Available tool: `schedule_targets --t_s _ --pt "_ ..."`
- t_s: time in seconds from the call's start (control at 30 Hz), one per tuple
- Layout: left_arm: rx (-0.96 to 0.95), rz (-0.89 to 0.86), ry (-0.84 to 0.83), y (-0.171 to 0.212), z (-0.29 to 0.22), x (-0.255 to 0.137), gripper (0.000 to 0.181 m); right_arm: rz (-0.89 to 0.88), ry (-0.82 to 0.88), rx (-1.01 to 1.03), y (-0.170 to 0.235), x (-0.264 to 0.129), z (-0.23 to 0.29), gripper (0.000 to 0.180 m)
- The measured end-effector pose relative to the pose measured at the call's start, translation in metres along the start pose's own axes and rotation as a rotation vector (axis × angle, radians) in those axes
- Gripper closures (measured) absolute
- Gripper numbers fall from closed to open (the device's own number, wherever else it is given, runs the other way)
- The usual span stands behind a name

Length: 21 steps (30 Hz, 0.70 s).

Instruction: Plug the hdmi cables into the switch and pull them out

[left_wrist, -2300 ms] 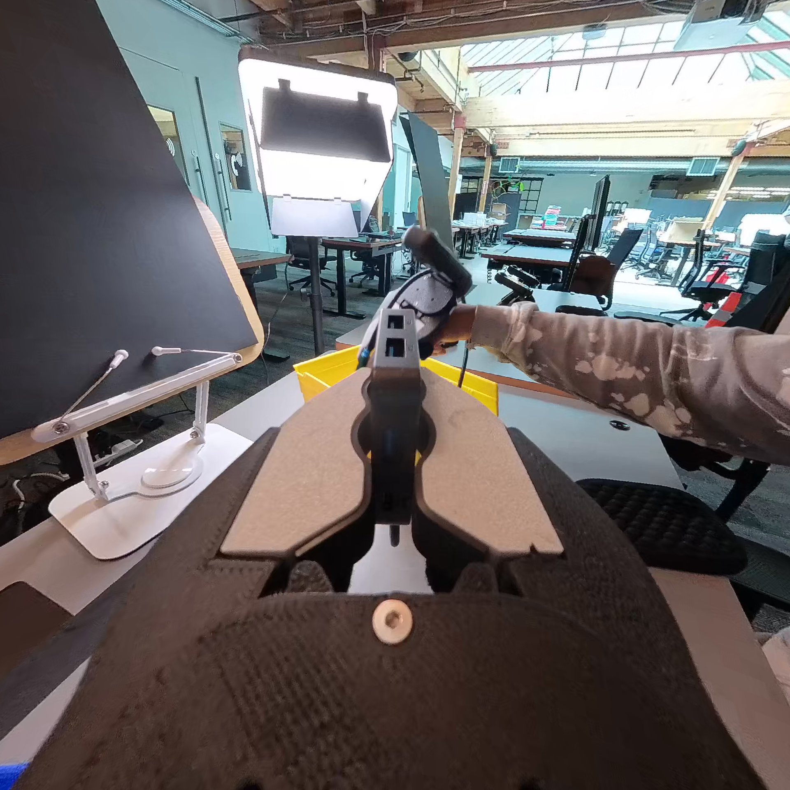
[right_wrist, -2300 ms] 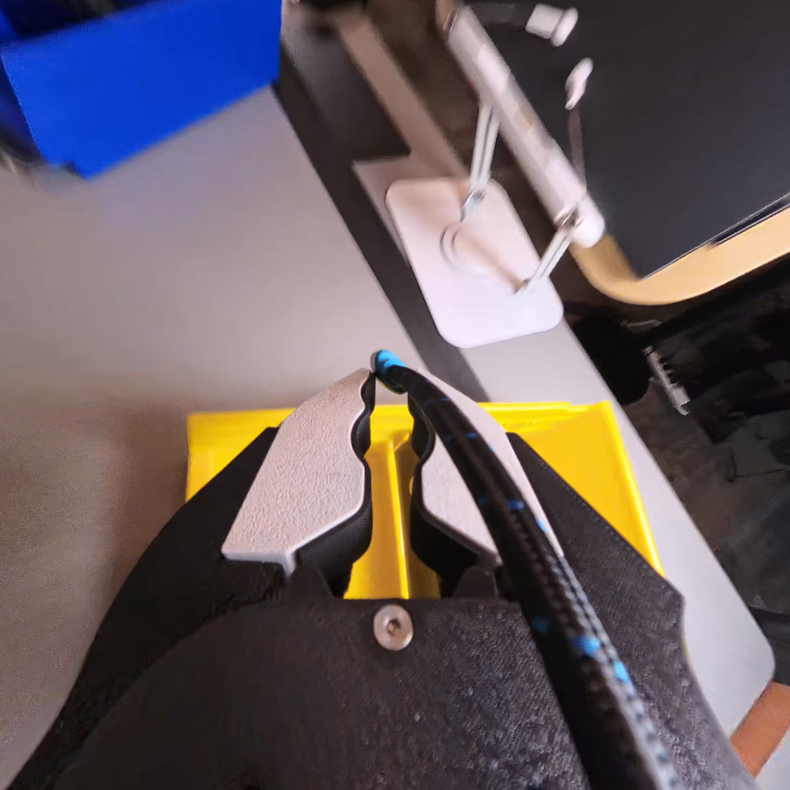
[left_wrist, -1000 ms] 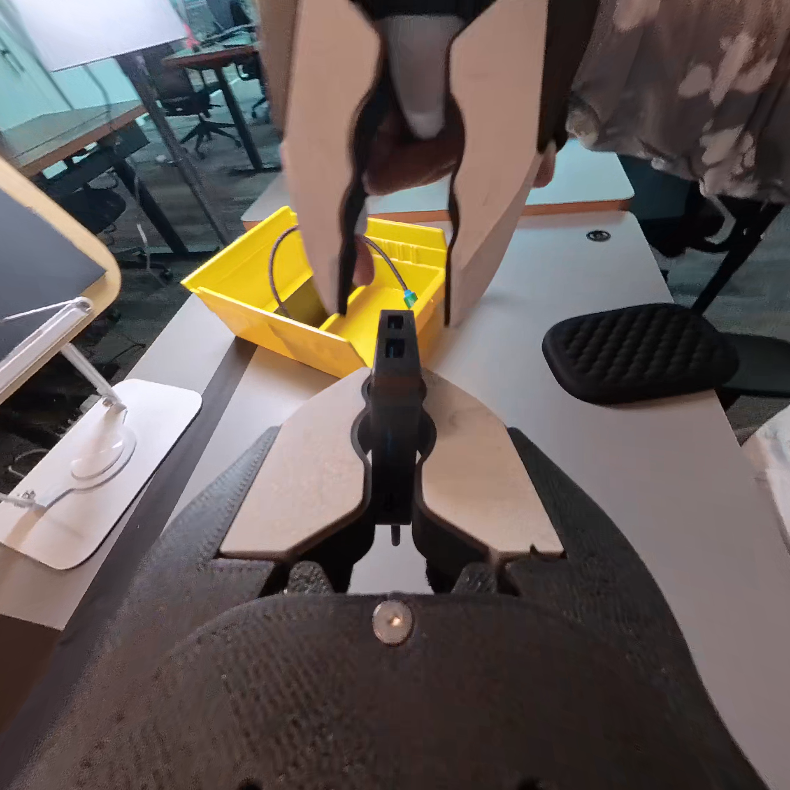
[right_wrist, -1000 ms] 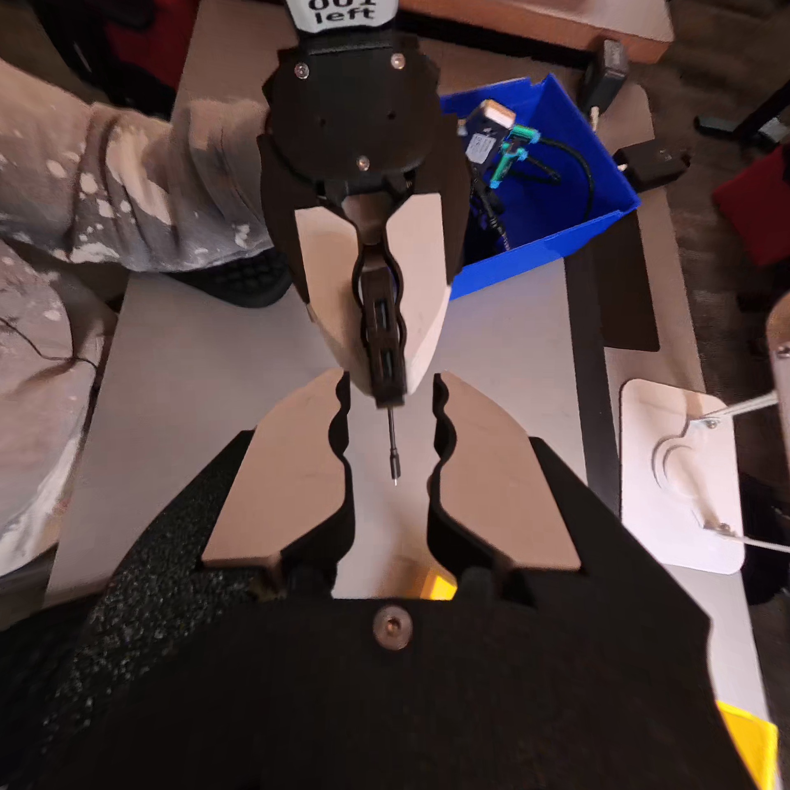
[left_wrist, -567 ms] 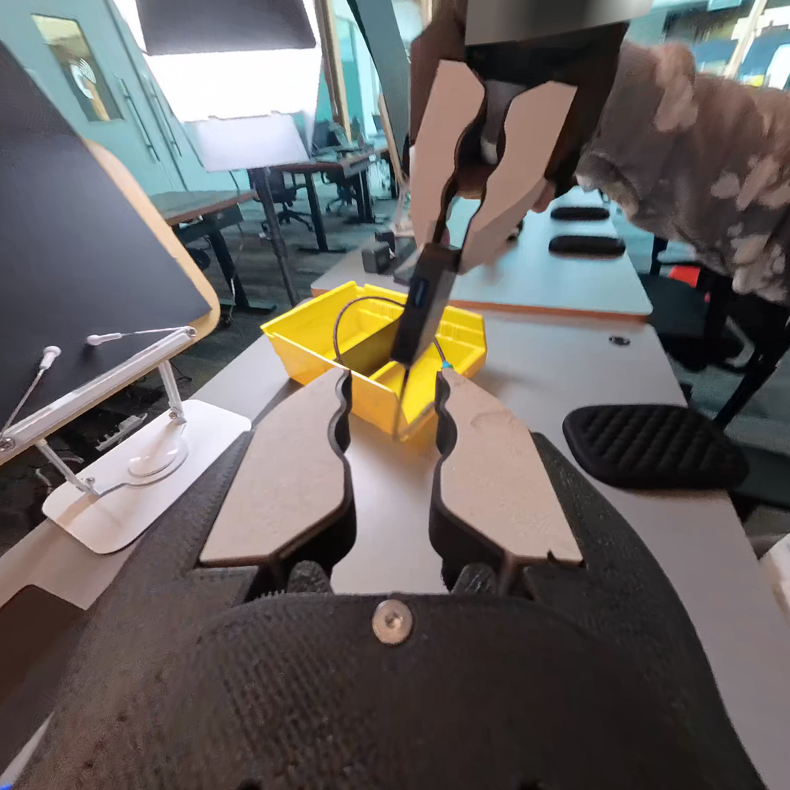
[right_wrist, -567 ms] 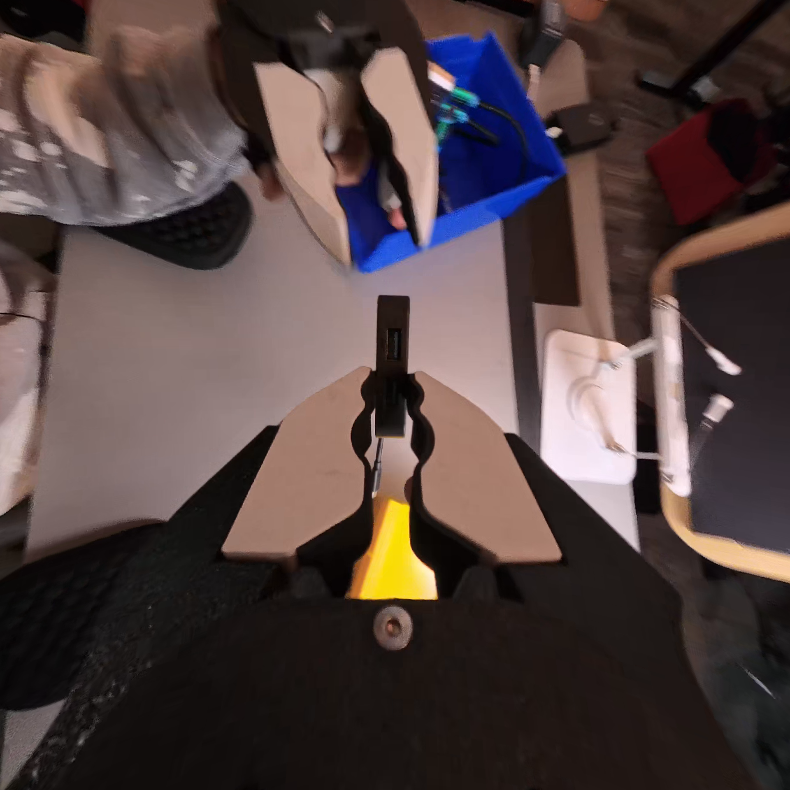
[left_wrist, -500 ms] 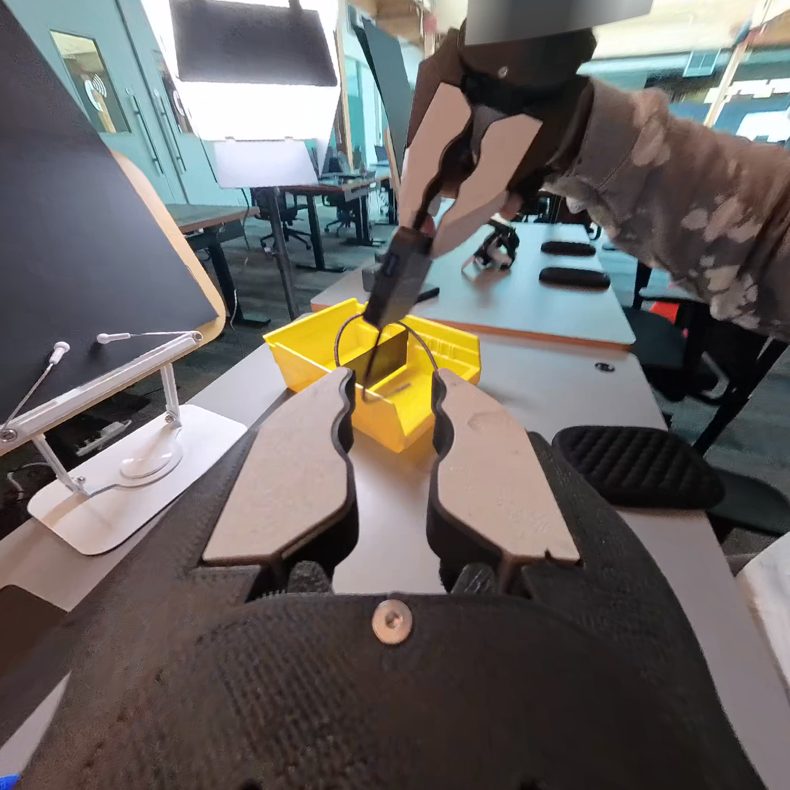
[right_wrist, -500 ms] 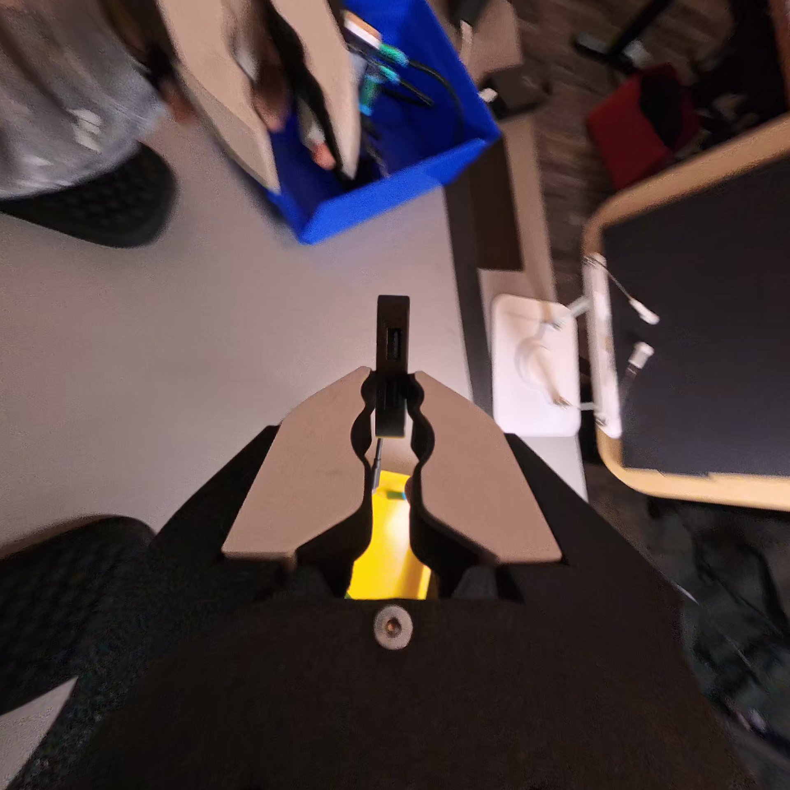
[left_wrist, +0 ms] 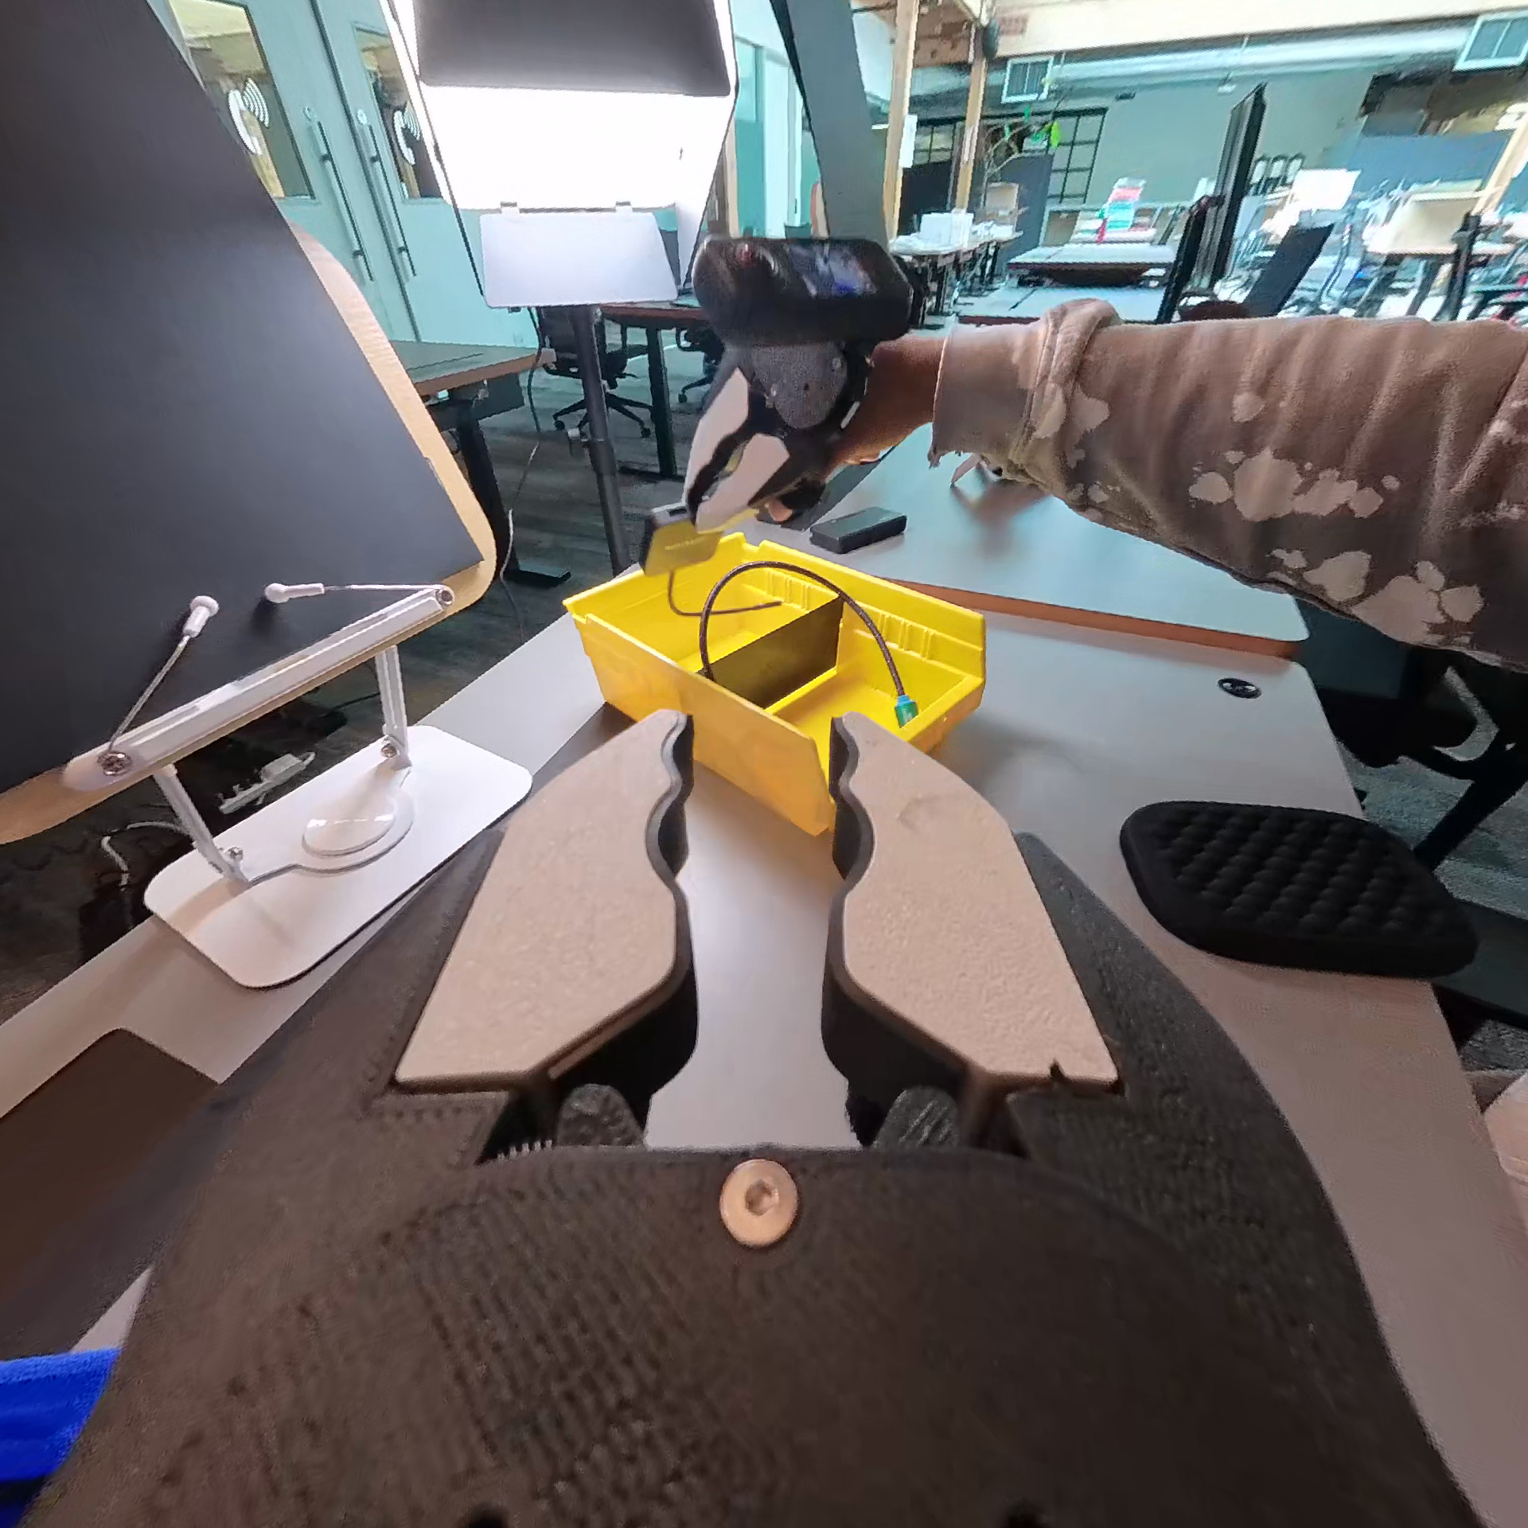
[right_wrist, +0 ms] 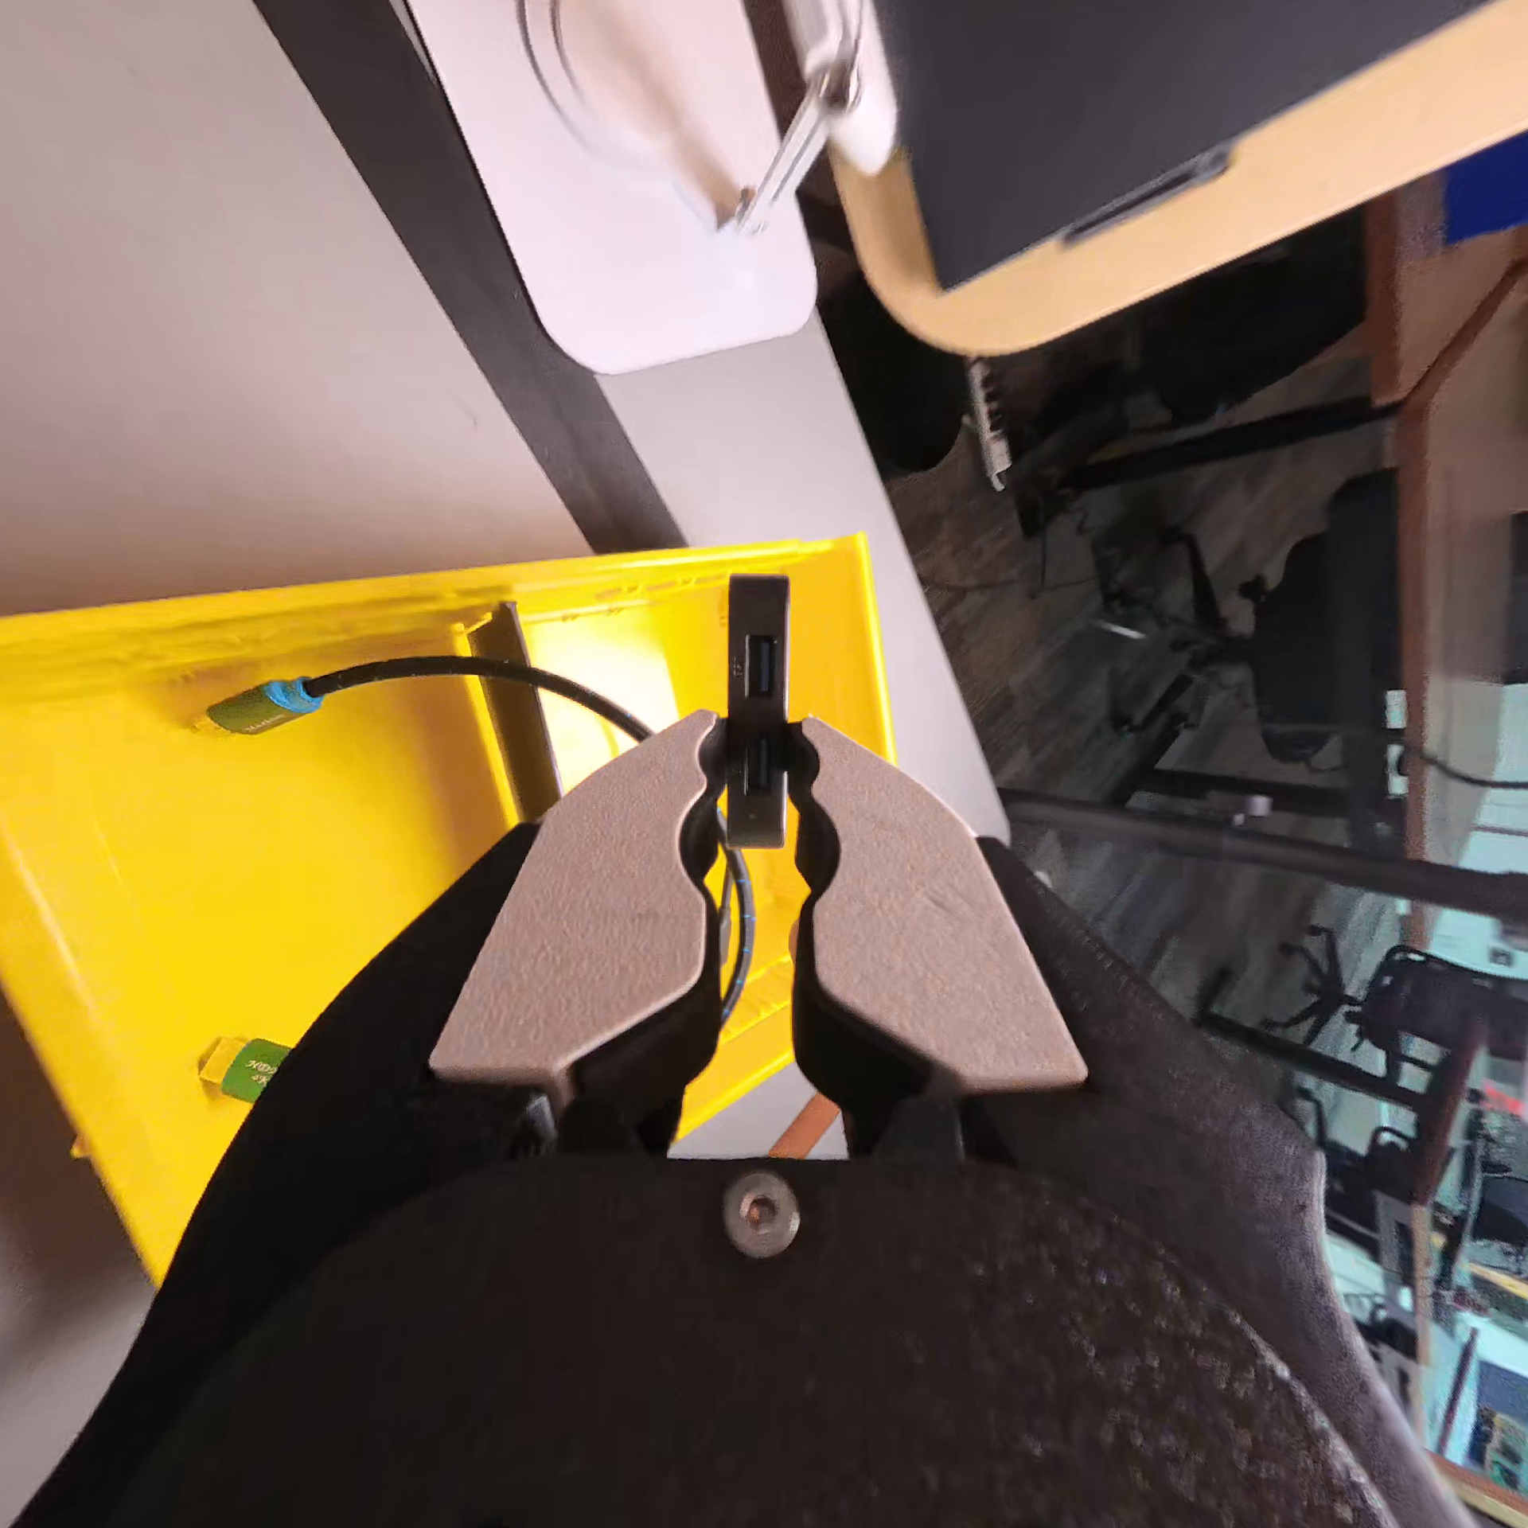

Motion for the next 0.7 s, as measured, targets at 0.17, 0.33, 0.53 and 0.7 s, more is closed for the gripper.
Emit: schedule_targets --t_s 0.17,0.33,0.53,0.7 --pt "-0.009 0.015 -0.026 0.004 0.009 -0.002 0.15 0.024 -0.08 0.097 0.02 0.04 0.008 0.165" --pt "-0.023 0.008 -0.036 0.005 0.016 -0.005 0.15 0.089 -0.055 0.154 0.028 0.058 0.004 0.166" --pt "-0.033 0.02 -0.042 0.009 0.02 -0.002 0.15 -0.15 0.075 0.292 0.007 0.013 -0.018 0.149" --pt "-0.033 0.041 -0.053 0.013 0.022 0.004 0.15 -0.554 0.013 0.484 -0.011 -0.055 0.013 0.146"
Point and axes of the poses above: each gripper's, where its closed fingertips meet, x out along the fingers, y out of its underside, z = x × y across the jaws, the point moved 8 cm from there along -x, back along the fingers, and after that the axes turned 1 degree about x, right-handed, at the moved point
